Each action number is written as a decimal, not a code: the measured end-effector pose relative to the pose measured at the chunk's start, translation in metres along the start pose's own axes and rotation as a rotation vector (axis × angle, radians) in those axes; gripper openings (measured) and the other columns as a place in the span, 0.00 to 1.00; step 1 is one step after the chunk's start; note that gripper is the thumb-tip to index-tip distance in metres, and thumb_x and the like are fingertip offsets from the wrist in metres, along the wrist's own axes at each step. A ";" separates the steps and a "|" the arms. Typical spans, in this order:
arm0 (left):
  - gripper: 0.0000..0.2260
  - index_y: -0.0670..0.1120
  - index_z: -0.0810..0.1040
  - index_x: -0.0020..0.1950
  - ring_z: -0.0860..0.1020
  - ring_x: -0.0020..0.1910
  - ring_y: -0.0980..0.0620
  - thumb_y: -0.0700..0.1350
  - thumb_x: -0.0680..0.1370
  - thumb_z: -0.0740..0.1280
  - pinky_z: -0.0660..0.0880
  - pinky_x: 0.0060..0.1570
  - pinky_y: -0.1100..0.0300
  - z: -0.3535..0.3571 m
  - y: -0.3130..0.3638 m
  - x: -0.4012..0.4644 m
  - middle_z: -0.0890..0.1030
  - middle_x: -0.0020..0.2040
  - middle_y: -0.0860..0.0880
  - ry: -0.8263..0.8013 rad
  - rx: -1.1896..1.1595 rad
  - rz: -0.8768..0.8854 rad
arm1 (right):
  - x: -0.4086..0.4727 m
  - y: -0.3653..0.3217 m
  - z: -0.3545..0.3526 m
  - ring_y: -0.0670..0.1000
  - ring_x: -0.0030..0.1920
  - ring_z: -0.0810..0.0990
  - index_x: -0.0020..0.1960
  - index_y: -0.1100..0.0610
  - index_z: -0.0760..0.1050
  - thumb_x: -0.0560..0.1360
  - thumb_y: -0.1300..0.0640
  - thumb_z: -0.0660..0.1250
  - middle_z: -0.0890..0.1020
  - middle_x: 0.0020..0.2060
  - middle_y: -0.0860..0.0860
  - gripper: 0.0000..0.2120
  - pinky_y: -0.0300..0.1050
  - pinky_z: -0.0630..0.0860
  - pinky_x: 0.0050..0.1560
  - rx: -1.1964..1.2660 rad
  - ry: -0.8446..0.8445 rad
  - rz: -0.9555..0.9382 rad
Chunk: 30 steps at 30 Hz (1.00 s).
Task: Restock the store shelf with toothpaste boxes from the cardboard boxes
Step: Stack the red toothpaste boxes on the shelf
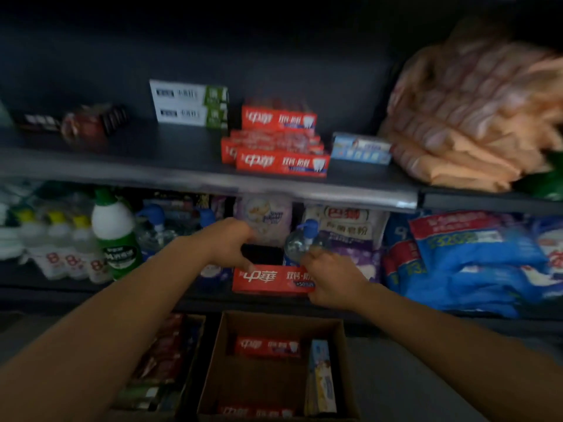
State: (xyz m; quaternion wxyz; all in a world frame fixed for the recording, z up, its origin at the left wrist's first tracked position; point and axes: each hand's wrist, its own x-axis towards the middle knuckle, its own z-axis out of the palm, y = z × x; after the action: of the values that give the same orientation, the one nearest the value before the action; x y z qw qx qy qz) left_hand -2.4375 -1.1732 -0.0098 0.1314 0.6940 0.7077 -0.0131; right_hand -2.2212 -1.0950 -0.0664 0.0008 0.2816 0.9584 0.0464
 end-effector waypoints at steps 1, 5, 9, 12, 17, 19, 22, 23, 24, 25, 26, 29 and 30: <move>0.26 0.46 0.75 0.65 0.77 0.57 0.52 0.53 0.70 0.75 0.75 0.57 0.55 -0.016 0.002 -0.005 0.79 0.61 0.50 0.024 0.003 0.003 | -0.001 0.003 -0.019 0.54 0.56 0.75 0.64 0.56 0.67 0.71 0.46 0.70 0.73 0.59 0.54 0.27 0.50 0.77 0.51 -0.021 0.037 0.000; 0.23 0.48 0.77 0.62 0.78 0.52 0.53 0.51 0.69 0.76 0.74 0.51 0.59 -0.082 0.012 -0.023 0.80 0.56 0.54 0.166 0.003 0.025 | -0.003 0.015 -0.095 0.55 0.56 0.76 0.60 0.57 0.69 0.71 0.46 0.69 0.74 0.57 0.54 0.23 0.48 0.74 0.48 -0.127 0.209 -0.001; 0.26 0.47 0.76 0.65 0.78 0.55 0.53 0.48 0.69 0.77 0.74 0.60 0.56 -0.139 0.018 -0.032 0.80 0.59 0.51 0.262 -0.081 0.013 | 0.004 0.029 -0.156 0.59 0.53 0.77 0.57 0.60 0.72 0.70 0.49 0.70 0.76 0.53 0.57 0.21 0.51 0.76 0.43 -0.228 0.387 -0.005; 0.31 0.47 0.72 0.69 0.77 0.56 0.54 0.50 0.68 0.77 0.73 0.62 0.55 -0.175 0.020 -0.031 0.78 0.62 0.51 0.300 -0.075 -0.008 | 0.015 0.039 -0.187 0.59 0.51 0.77 0.55 0.60 0.72 0.70 0.50 0.70 0.76 0.51 0.57 0.19 0.53 0.77 0.43 -0.295 0.458 -0.003; 0.33 0.46 0.72 0.70 0.78 0.57 0.52 0.51 0.67 0.78 0.73 0.63 0.51 -0.210 0.014 -0.015 0.78 0.63 0.50 0.330 -0.093 -0.026 | 0.041 0.053 -0.214 0.55 0.45 0.78 0.52 0.60 0.74 0.66 0.51 0.76 0.77 0.48 0.55 0.20 0.48 0.76 0.38 -0.387 0.571 0.004; 0.32 0.47 0.73 0.68 0.78 0.57 0.52 0.52 0.67 0.78 0.73 0.63 0.50 -0.215 0.010 -0.006 0.79 0.63 0.52 0.322 -0.107 -0.037 | 0.052 0.057 -0.217 0.54 0.39 0.78 0.47 0.59 0.75 0.60 0.53 0.79 0.77 0.43 0.54 0.21 0.45 0.74 0.32 -0.380 0.595 0.010; 0.26 0.49 0.77 0.64 0.79 0.55 0.53 0.52 0.68 0.77 0.74 0.62 0.49 -0.217 0.006 0.010 0.81 0.57 0.53 0.309 -0.131 -0.051 | 0.069 0.065 -0.212 0.52 0.39 0.78 0.48 0.58 0.74 0.59 0.51 0.80 0.77 0.43 0.53 0.23 0.44 0.76 0.33 -0.379 0.625 -0.007; 0.24 0.49 0.78 0.63 0.79 0.54 0.53 0.51 0.68 0.77 0.74 0.62 0.49 -0.216 0.005 0.016 0.82 0.56 0.53 0.306 -0.147 -0.051 | 0.074 0.068 -0.210 0.51 0.39 0.78 0.48 0.58 0.74 0.59 0.51 0.80 0.77 0.43 0.53 0.24 0.44 0.77 0.34 -0.382 0.639 -0.021; 0.22 0.49 0.78 0.62 0.79 0.54 0.53 0.50 0.69 0.76 0.74 0.62 0.49 -0.216 0.003 0.022 0.82 0.56 0.53 0.302 -0.164 -0.057 | 0.080 0.071 -0.207 0.51 0.40 0.78 0.48 0.58 0.74 0.59 0.50 0.80 0.77 0.43 0.53 0.24 0.44 0.77 0.34 -0.386 0.655 -0.038; 0.21 0.49 0.79 0.60 0.79 0.54 0.52 0.49 0.69 0.76 0.74 0.61 0.48 -0.215 0.002 0.027 0.82 0.55 0.52 0.298 -0.178 -0.061 | 0.084 0.074 -0.205 0.51 0.40 0.78 0.49 0.58 0.74 0.59 0.49 0.80 0.78 0.43 0.53 0.25 0.44 0.77 0.35 -0.388 0.665 -0.050; 0.19 0.49 0.79 0.59 0.79 0.54 0.52 0.48 0.69 0.76 0.75 0.61 0.48 -0.214 0.000 0.032 0.82 0.54 0.52 0.296 -0.184 -0.069 | 0.089 0.076 -0.203 0.51 0.41 0.79 0.50 0.58 0.74 0.60 0.48 0.80 0.78 0.44 0.53 0.26 0.44 0.78 0.37 -0.389 0.664 -0.054; 0.16 0.49 0.79 0.54 0.79 0.54 0.52 0.47 0.69 0.77 0.75 0.60 0.48 -0.213 -0.007 0.045 0.81 0.53 0.52 0.323 -0.181 -0.088 | 0.100 0.083 -0.200 0.50 0.46 0.78 0.55 0.57 0.73 0.62 0.45 0.79 0.78 0.49 0.53 0.28 0.45 0.79 0.42 -0.385 0.633 -0.054; 0.15 0.50 0.78 0.53 0.79 0.54 0.52 0.46 0.69 0.77 0.75 0.60 0.48 -0.213 -0.009 0.049 0.81 0.53 0.52 0.334 -0.185 -0.093 | 0.103 0.084 -0.201 0.51 0.48 0.77 0.57 0.57 0.72 0.64 0.44 0.77 0.77 0.51 0.53 0.28 0.46 0.79 0.45 -0.369 0.614 -0.063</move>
State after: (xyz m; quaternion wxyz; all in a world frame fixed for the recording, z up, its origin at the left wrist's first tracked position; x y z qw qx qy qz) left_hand -2.4827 -1.0826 0.1846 0.0749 0.6380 0.7493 0.1613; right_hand -2.2683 -0.9867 0.1435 -0.2348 0.2200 0.8976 0.3013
